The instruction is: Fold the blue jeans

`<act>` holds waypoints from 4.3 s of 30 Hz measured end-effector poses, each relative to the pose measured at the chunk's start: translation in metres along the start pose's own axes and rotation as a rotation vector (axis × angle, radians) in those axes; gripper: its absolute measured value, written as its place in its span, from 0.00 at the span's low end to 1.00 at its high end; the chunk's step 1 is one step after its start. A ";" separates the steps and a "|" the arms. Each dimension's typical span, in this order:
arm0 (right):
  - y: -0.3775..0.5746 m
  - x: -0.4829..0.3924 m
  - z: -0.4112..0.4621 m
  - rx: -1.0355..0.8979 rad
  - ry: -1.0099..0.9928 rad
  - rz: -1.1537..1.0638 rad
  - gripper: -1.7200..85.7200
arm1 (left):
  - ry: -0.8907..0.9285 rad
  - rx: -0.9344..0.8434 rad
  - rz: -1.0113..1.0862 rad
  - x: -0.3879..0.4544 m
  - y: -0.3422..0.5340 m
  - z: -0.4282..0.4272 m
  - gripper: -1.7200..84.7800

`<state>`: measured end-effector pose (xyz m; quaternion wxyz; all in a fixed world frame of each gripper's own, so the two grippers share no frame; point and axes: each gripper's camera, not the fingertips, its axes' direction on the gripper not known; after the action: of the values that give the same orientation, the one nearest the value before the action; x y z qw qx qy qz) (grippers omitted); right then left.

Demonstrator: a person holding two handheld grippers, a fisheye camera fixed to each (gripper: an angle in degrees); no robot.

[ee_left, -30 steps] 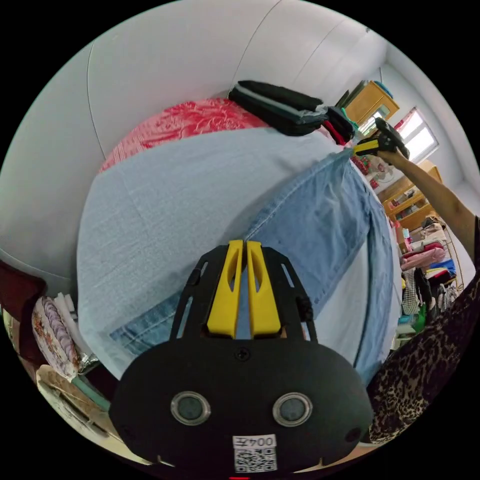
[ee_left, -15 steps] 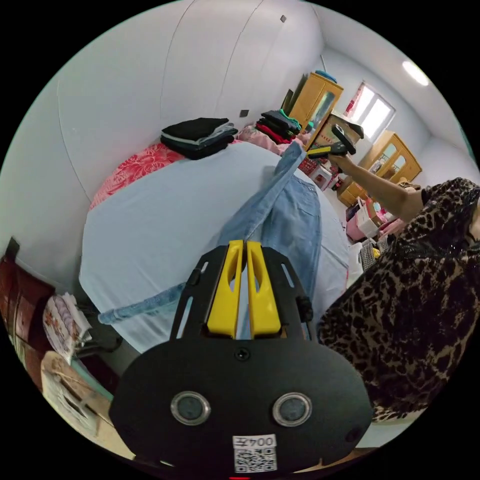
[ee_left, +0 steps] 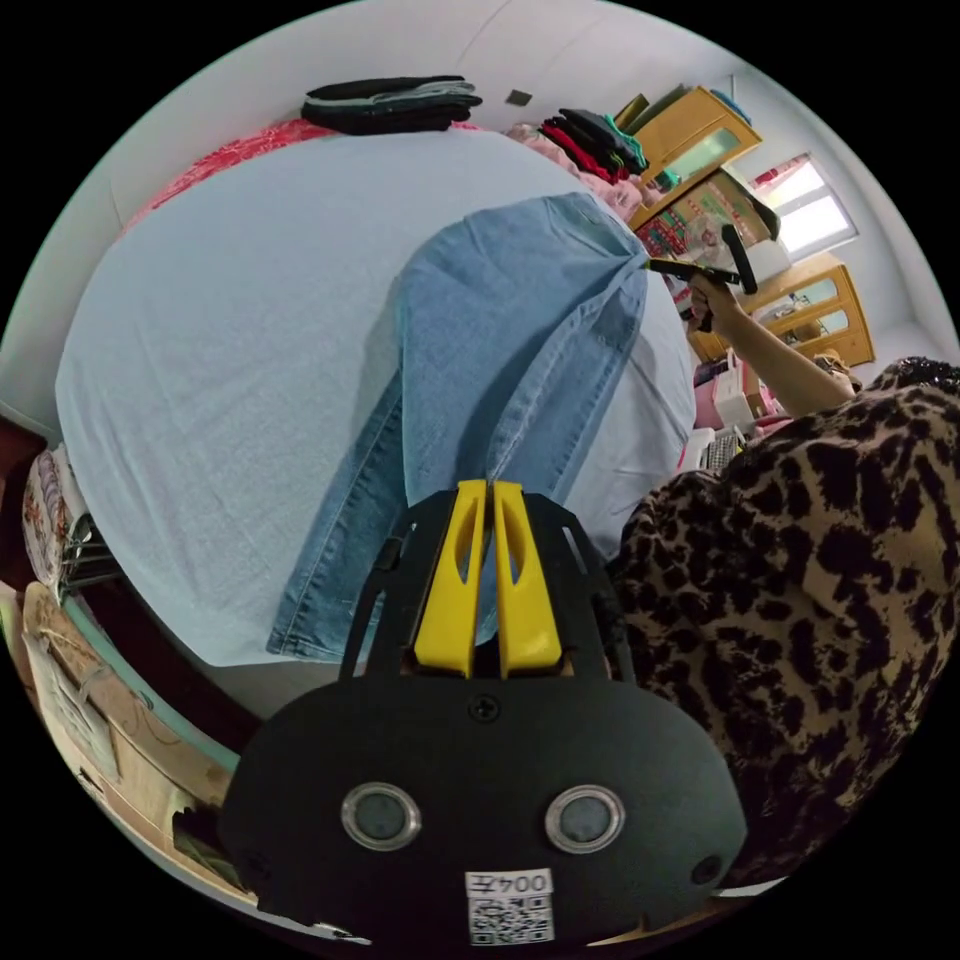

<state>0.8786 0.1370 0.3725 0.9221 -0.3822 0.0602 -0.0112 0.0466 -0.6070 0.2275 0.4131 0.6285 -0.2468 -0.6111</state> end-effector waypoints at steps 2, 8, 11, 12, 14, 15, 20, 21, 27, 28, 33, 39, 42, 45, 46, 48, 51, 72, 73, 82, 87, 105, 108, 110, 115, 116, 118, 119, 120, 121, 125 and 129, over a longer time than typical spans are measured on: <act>0.004 0.009 -0.006 -0.005 0.005 -0.016 0.03 | 0.007 -0.029 0.007 0.008 -0.002 0.013 0.03; 0.019 0.051 -0.037 -0.009 0.010 -0.063 0.03 | 0.011 -0.070 0.016 0.029 -0.008 0.039 0.03; 0.028 0.073 -0.050 -0.018 0.010 -0.074 0.03 | 0.015 -0.100 0.033 0.042 -0.013 0.054 0.03; 0.032 0.082 -0.054 -0.020 0.008 -0.075 0.03 | 0.015 -0.107 0.036 0.045 -0.014 0.056 0.03; 0.038 0.094 -0.060 -0.019 0.002 -0.073 0.04 | -0.002 -0.139 0.054 0.056 -0.019 0.068 0.03; 0.042 0.102 -0.064 -0.018 -0.002 -0.070 0.04 | -0.006 -0.148 0.058 0.059 -0.020 0.072 0.03; 0.058 0.131 -0.069 -0.032 -0.027 -0.054 0.04 | -0.029 -0.232 0.055 0.069 -0.029 0.104 0.03; 0.062 0.140 -0.069 -0.037 -0.038 -0.047 0.05 | -0.031 -0.237 0.050 0.070 -0.031 0.107 0.03; 0.074 0.207 -0.084 0.000 -0.267 0.040 0.08 | -0.049 -0.313 0.041 0.077 -0.046 0.143 0.03; 0.077 0.225 -0.092 0.027 -0.335 0.070 0.09 | -0.057 -0.326 0.044 0.080 -0.049 0.149 0.03; 0.079 0.312 -0.089 0.048 -0.585 0.275 0.14 | -0.049 -0.354 0.038 0.086 -0.060 0.168 0.03; 0.068 0.352 -0.078 -0.063 -0.843 0.199 0.13 | -0.050 -0.380 0.042 0.093 -0.071 0.183 0.03; 0.083 0.396 -0.090 0.040 -0.724 0.397 0.12 | -0.044 -0.379 0.027 0.093 -0.074 0.188 0.03; 0.102 0.442 -0.099 0.304 -0.797 0.651 0.13 | -0.013 -0.372 -0.006 0.089 -0.075 0.192 0.03; 0.104 0.454 -0.095 0.345 -0.820 0.742 0.13 | -0.003 -0.371 -0.013 0.088 -0.076 0.193 0.03; 0.095 0.461 -0.088 0.324 -0.803 0.787 0.13 | 0.006 -0.375 -0.016 0.087 -0.078 0.196 0.03; 0.070 0.459 -0.080 0.241 -0.746 0.793 0.14 | 0.002 -0.384 -0.006 0.088 -0.080 0.198 0.03; -0.029 0.356 -0.092 -0.018 -0.085 0.458 0.07 | 0.005 -0.384 0.000 0.084 -0.079 0.201 0.03; -0.032 0.349 -0.088 -0.030 -0.061 0.445 0.06 | 0.001 -0.386 0.005 0.085 -0.079 0.200 0.03; -0.025 0.303 -0.074 -0.024 -0.031 0.452 0.06 | -0.018 -0.352 0.006 0.083 -0.067 0.191 0.03; -0.023 0.281 -0.052 -0.083 -0.013 0.461 0.07 | -0.021 -0.350 0.025 0.079 -0.062 0.187 0.03; 0.115 0.108 -0.058 0.069 -0.242 0.398 0.11 | -0.131 -0.328 0.177 0.076 -0.027 0.185 0.03; 0.155 0.035 -0.048 0.029 -0.384 0.321 0.11 | -0.095 -0.311 0.223 0.071 -0.019 0.175 0.04; 0.180 -0.009 -0.044 0.016 -0.440 0.314 0.11 | -0.058 -0.305 0.268 0.064 -0.010 0.162 0.04; 0.244 -0.143 -0.030 0.007 -0.680 0.317 0.11 | 0.011 -0.252 0.325 0.031 0.024 0.126 0.04; 0.250 -0.159 -0.028 0.005 -0.694 0.317 0.11 | 0.012 -0.234 0.328 0.016 0.035 0.117 0.04; 0.277 -0.220 -0.022 -0.003 -0.753 0.330 0.12 | 0.033 -0.200 0.331 -0.009 0.050 0.106 0.04; 0.284 -0.233 -0.021 -0.001 -0.772 0.342 0.12 | 0.057 -0.172 0.327 -0.028 0.058 0.099 0.04; 0.300 -0.259 -0.019 0.010 -0.812 0.373 0.12 | 0.072 -0.156 0.322 -0.037 0.061 0.097 0.04; 0.317 -0.283 -0.017 0.021 -0.843 0.415 0.12 | 0.100 -0.127 0.310 -0.055 0.065 0.091 0.04; 0.363 -0.344 -0.012 0.045 -0.882 0.524 0.13 | 0.194 -0.089 0.376 -0.095 0.069 0.082 0.05; 0.401 -0.395 -0.001 0.048 -0.919 0.664 0.13 | 0.251 -0.157 0.467 -0.105 0.066 0.088 0.07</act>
<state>0.4767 0.4469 0.1290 0.8160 -0.2874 -0.2305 0.4454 -0.0400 -0.5758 0.3489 0.6175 0.5914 -0.2840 -0.4338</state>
